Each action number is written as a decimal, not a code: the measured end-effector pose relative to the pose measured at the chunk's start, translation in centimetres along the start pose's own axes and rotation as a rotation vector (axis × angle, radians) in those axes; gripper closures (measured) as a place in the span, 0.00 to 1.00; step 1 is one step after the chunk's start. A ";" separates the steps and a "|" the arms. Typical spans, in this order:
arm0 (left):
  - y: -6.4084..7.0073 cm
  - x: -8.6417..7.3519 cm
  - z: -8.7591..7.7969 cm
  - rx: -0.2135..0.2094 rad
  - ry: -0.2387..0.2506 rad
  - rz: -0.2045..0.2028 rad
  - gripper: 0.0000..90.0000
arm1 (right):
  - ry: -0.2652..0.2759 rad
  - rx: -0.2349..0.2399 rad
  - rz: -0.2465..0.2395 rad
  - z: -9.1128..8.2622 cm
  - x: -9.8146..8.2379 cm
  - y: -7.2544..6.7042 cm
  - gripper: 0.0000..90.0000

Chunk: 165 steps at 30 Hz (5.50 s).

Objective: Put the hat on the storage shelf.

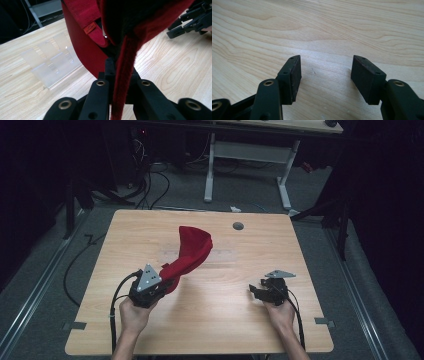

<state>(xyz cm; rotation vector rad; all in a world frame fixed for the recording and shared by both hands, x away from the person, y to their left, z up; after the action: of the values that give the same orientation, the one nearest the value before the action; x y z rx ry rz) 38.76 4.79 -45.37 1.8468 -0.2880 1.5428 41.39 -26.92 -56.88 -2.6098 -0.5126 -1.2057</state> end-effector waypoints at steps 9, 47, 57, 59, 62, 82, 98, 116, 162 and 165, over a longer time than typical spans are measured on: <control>-1.1 1.4 0.0 0.015 0.043 -0.065 0.95 | 0.022 -0.035 -0.066 0.2 -0.3 -0.3 0.42; -3.5 5.1 1.7 0.044 0.112 -0.183 0.95 | 0.022 -0.036 -0.064 0.2 -0.3 -0.3 0.41; -4.2 5.6 1.7 0.056 0.129 -0.214 0.95 | 0.022 -0.036 -0.064 0.2 -0.3 -0.4 0.41; -4.5 5.7 1.8 0.056 0.130 -0.223 0.95 | 0.022 -0.035 -0.064 0.2 -0.3 -0.4 0.41; -4.8 6.0 2.0 0.064 0.132 -0.229 0.95 | 0.022 -0.036 -0.064 0.2 -0.3 -0.4 0.41; -7.1 8.3 3.8 0.111 0.199 -0.239 0.95 | 0.022 -0.035 -0.065 0.2 -0.3 -0.4 0.41; -9.3 8.0 6.6 0.178 0.221 -0.216 0.95 | 0.022 -0.036 -0.063 0.2 -0.3 -0.4 0.41; -10.0 6.4 8.3 0.227 0.218 -0.152 0.95 | 0.022 -0.035 -0.065 0.1 -0.3 -0.4 0.41; -11.4 1.9 8.0 0.281 0.136 -0.213 0.77 | 0.024 -0.034 -0.070 0.1 -0.4 -0.4 0.41; -11.3 1.7 8.0 0.291 0.121 -0.201 0.68 | 0.024 -0.034 -0.070 0.1 -0.4 -0.4 0.41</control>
<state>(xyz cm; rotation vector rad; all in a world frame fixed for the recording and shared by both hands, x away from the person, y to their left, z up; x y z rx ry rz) 51.89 8.44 -48.36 1.9224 0.1827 1.6115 41.12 -26.60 -57.22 -2.6224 -0.5885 -1.2757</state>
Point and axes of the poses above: each handheld gripper's, and its own axes: z roughly forward along the jaws, x roughly out of its top, y roughly to its right, the point moved 6 cm from there along z, roughly forward along the jaws, and after that the axes turned 5 degrees about y, right-handed, at the moved point
